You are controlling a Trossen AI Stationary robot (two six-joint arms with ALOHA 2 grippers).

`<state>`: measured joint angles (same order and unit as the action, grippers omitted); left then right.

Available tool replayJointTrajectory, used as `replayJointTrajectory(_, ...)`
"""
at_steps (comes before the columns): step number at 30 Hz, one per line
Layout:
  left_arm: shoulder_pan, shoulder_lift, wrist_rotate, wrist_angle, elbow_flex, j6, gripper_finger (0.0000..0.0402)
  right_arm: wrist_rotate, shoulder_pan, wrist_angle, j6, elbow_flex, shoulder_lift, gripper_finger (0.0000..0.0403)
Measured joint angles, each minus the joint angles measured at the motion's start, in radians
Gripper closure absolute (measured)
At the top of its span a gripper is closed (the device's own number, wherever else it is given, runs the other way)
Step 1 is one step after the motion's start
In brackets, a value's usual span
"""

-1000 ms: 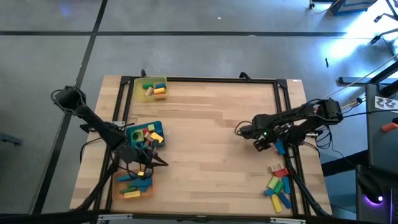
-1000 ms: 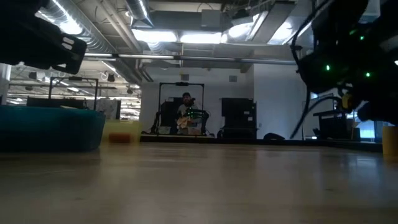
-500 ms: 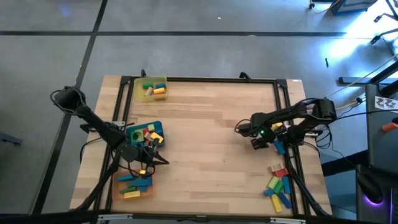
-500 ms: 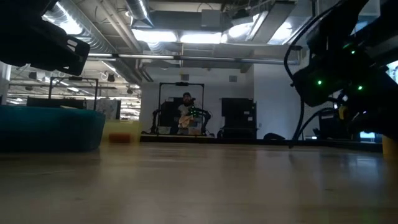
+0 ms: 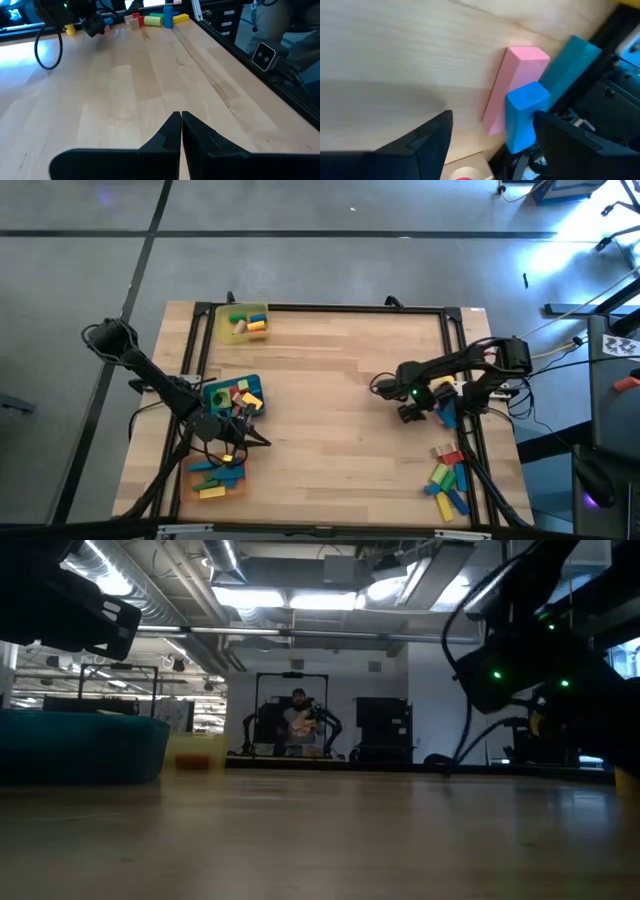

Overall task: Sort blocks by size
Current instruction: Put the pink block into the orange bin

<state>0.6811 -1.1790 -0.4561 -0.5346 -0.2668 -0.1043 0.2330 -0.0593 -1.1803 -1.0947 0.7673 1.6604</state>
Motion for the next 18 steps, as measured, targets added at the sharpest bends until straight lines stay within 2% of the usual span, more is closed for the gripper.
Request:
replayJointTrajectory(10, 0.0, 0.0, 0.0, 0.0, 0.0, 0.0, 0.04, -0.053, 0.0, 0.035, 0.056, 0.163, 0.0, 0.0127)
replayJointTrajectory(18, 0.0, 0.0, 0.0, 0.0, 0.0, 0.0, 0.04, -0.092, 0.001, -0.129, 0.138, 0.27, 0.0, 0.0127)
